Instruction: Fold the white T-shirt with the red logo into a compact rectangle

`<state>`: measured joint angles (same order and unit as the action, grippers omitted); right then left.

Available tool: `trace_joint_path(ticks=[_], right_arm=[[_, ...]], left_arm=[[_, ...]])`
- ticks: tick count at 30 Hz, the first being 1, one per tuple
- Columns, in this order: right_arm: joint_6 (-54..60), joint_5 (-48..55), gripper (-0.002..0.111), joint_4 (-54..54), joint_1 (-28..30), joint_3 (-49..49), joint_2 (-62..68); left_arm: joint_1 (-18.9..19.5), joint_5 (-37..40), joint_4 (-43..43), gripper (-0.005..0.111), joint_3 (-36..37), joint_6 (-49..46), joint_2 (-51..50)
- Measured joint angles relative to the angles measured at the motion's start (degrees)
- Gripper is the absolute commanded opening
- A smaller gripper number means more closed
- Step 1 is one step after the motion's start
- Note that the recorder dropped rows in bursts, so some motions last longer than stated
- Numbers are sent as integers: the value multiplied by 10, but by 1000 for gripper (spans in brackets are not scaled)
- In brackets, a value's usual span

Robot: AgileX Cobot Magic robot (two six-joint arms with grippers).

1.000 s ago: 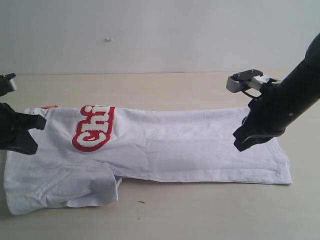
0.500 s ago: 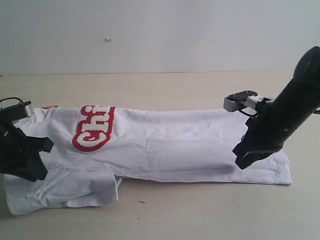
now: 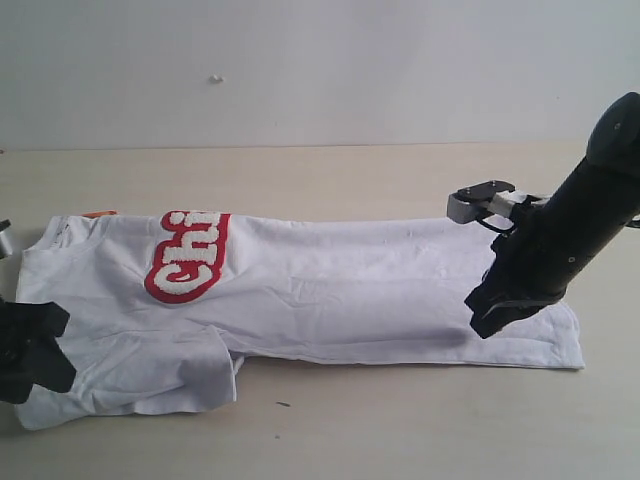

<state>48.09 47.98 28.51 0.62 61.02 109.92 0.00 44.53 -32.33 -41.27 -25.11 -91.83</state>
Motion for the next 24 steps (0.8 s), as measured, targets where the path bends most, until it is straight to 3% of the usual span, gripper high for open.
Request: trace_joint_path(ticks=[7,14,20,22,24], right_arm=[[-1,5,0,13,0,0,0],[-1,12,0,19,0,0,0],[1,12,0,22,0,0,0],[1,12,0,24,0,0,0],[1,13,0,24,0,0,0]], left_arm=[[0,-70,40,61,53,57,36],[0,-89,42,61,61,77,34],[0,-96,-3,60,61,58,-16],[0,-101,-23,55,62,40,-29],[0,-104,-50,43,62,21,-38]])
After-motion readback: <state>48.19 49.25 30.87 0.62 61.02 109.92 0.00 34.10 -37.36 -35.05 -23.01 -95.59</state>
